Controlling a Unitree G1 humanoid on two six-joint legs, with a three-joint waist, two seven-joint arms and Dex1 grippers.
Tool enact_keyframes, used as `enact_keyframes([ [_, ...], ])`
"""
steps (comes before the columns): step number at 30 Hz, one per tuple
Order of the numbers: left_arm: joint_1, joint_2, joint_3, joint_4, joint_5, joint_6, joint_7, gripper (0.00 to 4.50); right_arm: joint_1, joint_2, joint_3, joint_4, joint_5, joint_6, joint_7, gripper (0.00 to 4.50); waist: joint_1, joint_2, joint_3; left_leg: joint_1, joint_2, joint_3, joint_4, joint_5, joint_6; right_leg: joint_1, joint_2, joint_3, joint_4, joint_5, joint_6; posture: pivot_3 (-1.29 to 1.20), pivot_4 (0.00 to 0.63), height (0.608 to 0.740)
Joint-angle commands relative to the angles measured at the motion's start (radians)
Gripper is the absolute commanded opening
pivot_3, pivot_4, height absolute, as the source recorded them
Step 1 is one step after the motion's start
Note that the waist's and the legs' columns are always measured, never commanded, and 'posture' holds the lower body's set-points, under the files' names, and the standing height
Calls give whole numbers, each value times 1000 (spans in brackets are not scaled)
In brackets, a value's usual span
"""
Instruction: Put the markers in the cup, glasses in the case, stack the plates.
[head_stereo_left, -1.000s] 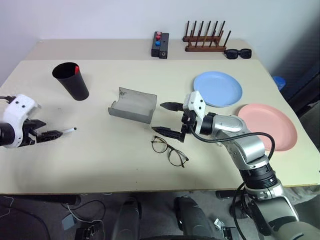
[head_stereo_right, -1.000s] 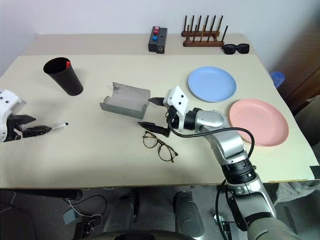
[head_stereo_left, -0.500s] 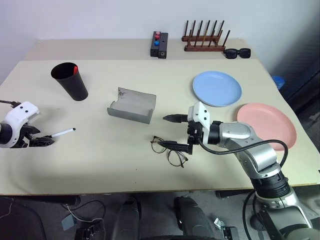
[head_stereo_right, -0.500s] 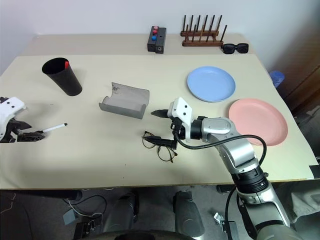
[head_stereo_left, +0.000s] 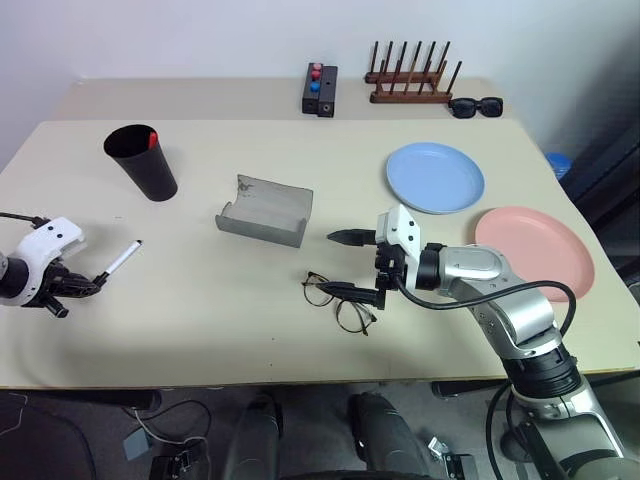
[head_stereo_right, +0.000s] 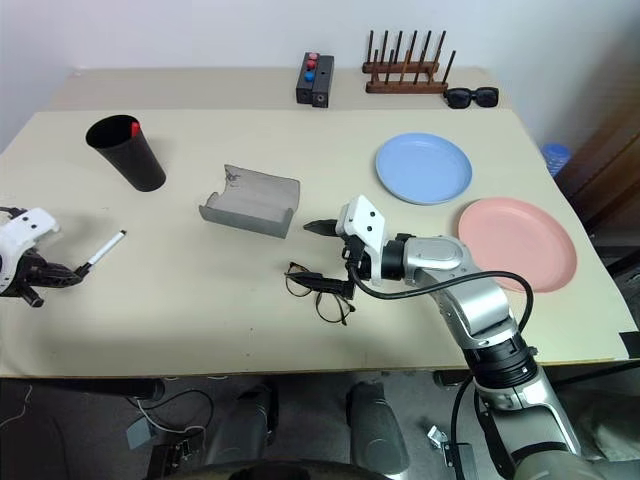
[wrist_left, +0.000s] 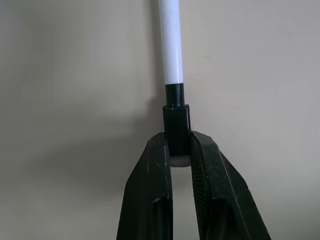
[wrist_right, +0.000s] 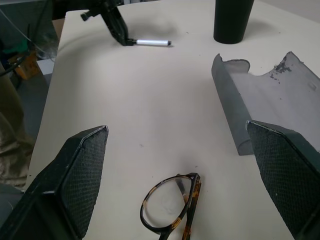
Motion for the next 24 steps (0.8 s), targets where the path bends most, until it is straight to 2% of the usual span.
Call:
enact_keyframes([
  [1, -20, -12, 102, -36, -34, 12, 73, 9, -20, 1, -6, -20, 5, -25, 7, 4500, 0, 0, 0, 0, 0, 0, 0, 0, 0, 0, 0, 0, 0, 0, 0, 0, 150, 740],
  [3, -17, -34, 189, -93, -79, 24, 125, 9, -22, 1, -6, -16, 4, -30, 9, 4500, 0, 0, 0, 0, 0, 0, 0, 0, 0, 0, 0, 0, 0, 0, 0, 0, 150, 740],
  [5, 4, -74, 320, -180, -135, -18, 194, 9, -21, -1, -6, -15, 4, -34, 11, 4500, 1, 0, 0, 0, 0, 0, 0, 0, 0, 0, 0, 0, 0, 0, 1, 0, 150, 740],
  [8, 40, -147, 519, -337, -225, 16, 290, 9, -20, -3, -7, -15, 4, -37, 14, 4500, -1, 0, 0, 0, 0, 0, 1, 0, 0, 0, 0, 0, 0, 1, 2, 0, 150, 740],
  [11, 54, -205, 627, -440, -286, 47, 360, 9, -24, -2, -6, -12, 4, -41, 19, 4500, -4, 0, 0, 1, 0, 0, 0, 0, 0, 0, 0, 0, 1, 2, 4, 0, 150, 740],
  [14, 18, -269, 633, -471, -262, 4, 494, 9, -47, 14, -8, 14, -7, -64, 14, 4500, -1, 0, 0, 2, 0, 0, 0, 0, 0, 1, 0, 0, 2, 2, 4, 0, 150, 740],
  [17, -53, -334, 580, -465, -164, -88, 690, 9, -92, 52, -16, 66, -27, -102, -19, 4500, 2, -1, -1, 3, 0, -1, 2, 0, 0, 3, 0, 0, 2, 2, 4, 0, 150, 740],
  [19, -124, -392, 526, -427, -88, -154, 823, 9, -130, 90, -26, 108, -45, -136, -56, 4500, 8, -2, -1, 3, 0, -1, 3, 0, 0, 5, 0, 0, 2, 2, 4, 0, 150, 740],
  [24, -243, -481, 430, -260, 24, -287, 1006, 9, -179, 170, -46, 144, -52, -182, -126, 4500, 7, -2, -1, 3, 0, -1, 5, 0, 0, 7, 0, 0, 1, 4, 7, 0, 150, 740],
])
